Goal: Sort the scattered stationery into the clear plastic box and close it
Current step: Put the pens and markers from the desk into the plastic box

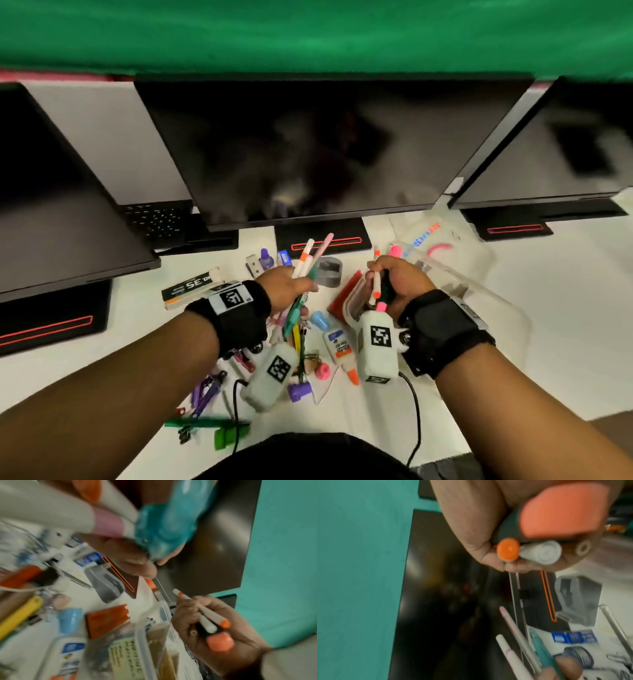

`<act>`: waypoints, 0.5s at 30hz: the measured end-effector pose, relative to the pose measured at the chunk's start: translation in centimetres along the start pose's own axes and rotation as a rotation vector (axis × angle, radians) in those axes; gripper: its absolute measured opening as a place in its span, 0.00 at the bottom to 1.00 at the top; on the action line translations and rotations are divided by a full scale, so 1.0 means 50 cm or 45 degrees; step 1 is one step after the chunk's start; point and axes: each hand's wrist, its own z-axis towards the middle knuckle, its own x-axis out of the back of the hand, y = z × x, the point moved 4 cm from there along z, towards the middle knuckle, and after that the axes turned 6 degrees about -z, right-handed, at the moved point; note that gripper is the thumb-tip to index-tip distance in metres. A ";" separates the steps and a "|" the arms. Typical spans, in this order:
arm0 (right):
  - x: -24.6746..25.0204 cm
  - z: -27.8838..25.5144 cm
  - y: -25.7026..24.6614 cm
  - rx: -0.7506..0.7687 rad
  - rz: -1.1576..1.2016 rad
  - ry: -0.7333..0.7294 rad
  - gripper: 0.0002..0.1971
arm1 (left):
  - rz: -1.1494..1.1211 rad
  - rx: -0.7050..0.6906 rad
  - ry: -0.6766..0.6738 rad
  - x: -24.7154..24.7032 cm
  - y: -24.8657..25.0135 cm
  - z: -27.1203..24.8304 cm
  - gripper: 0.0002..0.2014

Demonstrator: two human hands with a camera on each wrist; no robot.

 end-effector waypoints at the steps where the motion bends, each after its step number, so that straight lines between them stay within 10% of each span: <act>1: 0.016 0.009 0.003 -0.027 0.023 0.030 0.11 | 0.015 -0.025 -0.039 -0.017 0.015 0.005 0.09; 15: 0.125 0.020 0.010 -0.021 0.150 0.043 0.10 | 0.560 -0.155 -0.016 -0.202 0.137 0.092 0.15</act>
